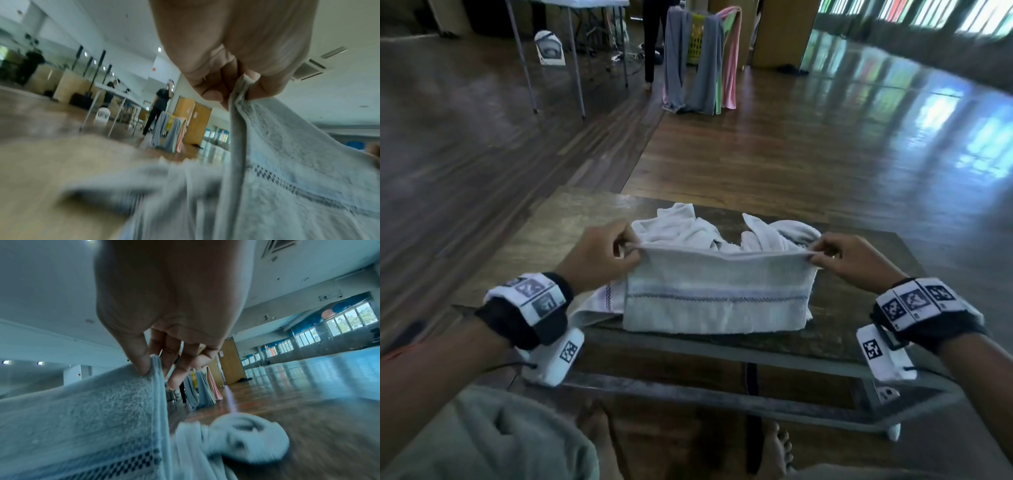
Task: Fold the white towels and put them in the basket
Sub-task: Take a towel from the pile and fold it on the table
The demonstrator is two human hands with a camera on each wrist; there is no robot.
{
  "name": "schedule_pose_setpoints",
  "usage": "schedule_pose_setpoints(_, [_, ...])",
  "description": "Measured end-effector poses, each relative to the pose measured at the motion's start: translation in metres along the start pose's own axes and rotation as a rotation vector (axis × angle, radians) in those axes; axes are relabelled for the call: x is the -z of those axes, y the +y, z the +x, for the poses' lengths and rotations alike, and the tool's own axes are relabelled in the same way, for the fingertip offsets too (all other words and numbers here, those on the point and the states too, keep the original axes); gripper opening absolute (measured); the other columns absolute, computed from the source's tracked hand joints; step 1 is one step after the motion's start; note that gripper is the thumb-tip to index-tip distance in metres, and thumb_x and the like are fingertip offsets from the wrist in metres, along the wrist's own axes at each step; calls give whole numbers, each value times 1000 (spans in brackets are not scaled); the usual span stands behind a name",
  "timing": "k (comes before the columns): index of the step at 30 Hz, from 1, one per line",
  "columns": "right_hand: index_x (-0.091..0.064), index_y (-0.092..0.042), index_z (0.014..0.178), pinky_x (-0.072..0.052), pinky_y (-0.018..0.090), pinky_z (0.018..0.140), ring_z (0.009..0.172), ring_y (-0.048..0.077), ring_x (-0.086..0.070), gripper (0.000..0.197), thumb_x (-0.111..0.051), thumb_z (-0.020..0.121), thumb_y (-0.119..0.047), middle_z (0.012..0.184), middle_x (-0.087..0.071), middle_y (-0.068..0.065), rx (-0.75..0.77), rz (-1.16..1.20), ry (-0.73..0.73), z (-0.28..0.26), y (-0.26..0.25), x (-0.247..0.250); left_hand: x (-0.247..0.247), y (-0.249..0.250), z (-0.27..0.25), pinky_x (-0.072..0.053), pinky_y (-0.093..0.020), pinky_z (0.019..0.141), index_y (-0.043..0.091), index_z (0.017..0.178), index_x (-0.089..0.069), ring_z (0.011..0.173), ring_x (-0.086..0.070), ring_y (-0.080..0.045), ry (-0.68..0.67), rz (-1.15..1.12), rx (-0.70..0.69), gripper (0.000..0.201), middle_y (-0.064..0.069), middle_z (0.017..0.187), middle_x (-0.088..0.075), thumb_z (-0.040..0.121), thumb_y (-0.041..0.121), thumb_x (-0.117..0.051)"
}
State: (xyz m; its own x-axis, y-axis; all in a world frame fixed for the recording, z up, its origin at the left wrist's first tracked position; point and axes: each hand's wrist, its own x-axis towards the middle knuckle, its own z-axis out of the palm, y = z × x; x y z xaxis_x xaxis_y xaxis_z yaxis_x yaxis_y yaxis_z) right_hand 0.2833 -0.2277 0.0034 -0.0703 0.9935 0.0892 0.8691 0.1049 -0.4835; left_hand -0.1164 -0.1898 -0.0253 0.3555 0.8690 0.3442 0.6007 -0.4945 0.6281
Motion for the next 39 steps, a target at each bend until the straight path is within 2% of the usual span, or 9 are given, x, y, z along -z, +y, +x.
schedule_pose_setpoints(2, [-65,-19,87,-40,20,63,70,1,-56,4,-65,85,-15,77,-63,-10,21,11,102,20,-16,35,37,15,41,-37,-11,56,17,75,-58,66,-54,-4,77,74,-65,13,7,67,-59,79,12,-69])
schedule_pose_setpoints(7, [-67,-6,99,-37,4,58,78,16,-55,14,-64,86,-11,87,-62,4,133,29,519,62,-76,130,122,80,134,-36,-1,56,7,86,-63,68,-57,-16,364,189,-227,6,-1,80,-63,83,12,-64])
schedule_pose_setpoints(10, [-66,-6,101,-40,2,57,68,4,-55,15,-63,87,-11,89,-63,8,187,60,607,66,-100,167,154,115,150,-37,-1,57,10,89,-61,62,-52,-3,459,203,-279,5,0,84,-62,84,11,-60])
schedule_pose_setpoints(15, [-65,-6,99,-36,3,57,67,0,-50,14,-63,86,-7,84,-61,5,184,24,481,39,-107,168,162,117,125,-45,-10,62,9,89,-61,73,-60,-11,339,184,-272,6,-3,86,-65,84,8,-64])
schedule_pose_setpoints(19, [-65,-15,86,-43,9,61,69,6,-59,9,-66,83,-7,78,-64,-5,127,1,205,8,-87,135,145,89,86,-45,-5,60,28,79,-58,69,-61,11,-55,166,-163,19,12,75,-66,81,13,-70])
schedule_pose_setpoints(22, [-64,-22,78,-42,4,61,66,-6,-60,17,-67,83,-6,81,-69,-3,97,23,8,-11,-67,103,116,63,57,-46,-5,66,24,86,-63,72,-62,8,-351,118,-27,9,12,83,-68,82,19,-70])
schedule_pose_setpoints(27, [-65,-26,74,-42,15,68,75,-7,-59,14,-68,82,-14,77,-68,-9,27,-43,-204,-22,-37,41,60,11,27,-48,-22,73,30,81,-67,75,-64,-9,-692,200,78,3,8,84,-71,84,31,-67])
schedule_pose_setpoints(35, [-66,-23,85,-44,18,70,77,-3,-61,7,-63,87,-17,84,-68,-9,-22,41,-158,28,10,-10,15,-40,58,-38,-9,63,24,87,-65,74,-57,11,-315,185,76,3,14,81,-65,87,24,-63])
schedule_pose_setpoints(39, [-67,-12,92,-46,28,80,84,14,-61,7,-64,86,-15,86,-66,-3,-61,23,-116,62,27,-25,-5,-55,92,-40,-14,68,18,93,-64,76,-58,-8,-240,169,117,7,10,83,-63,90,23,-59])
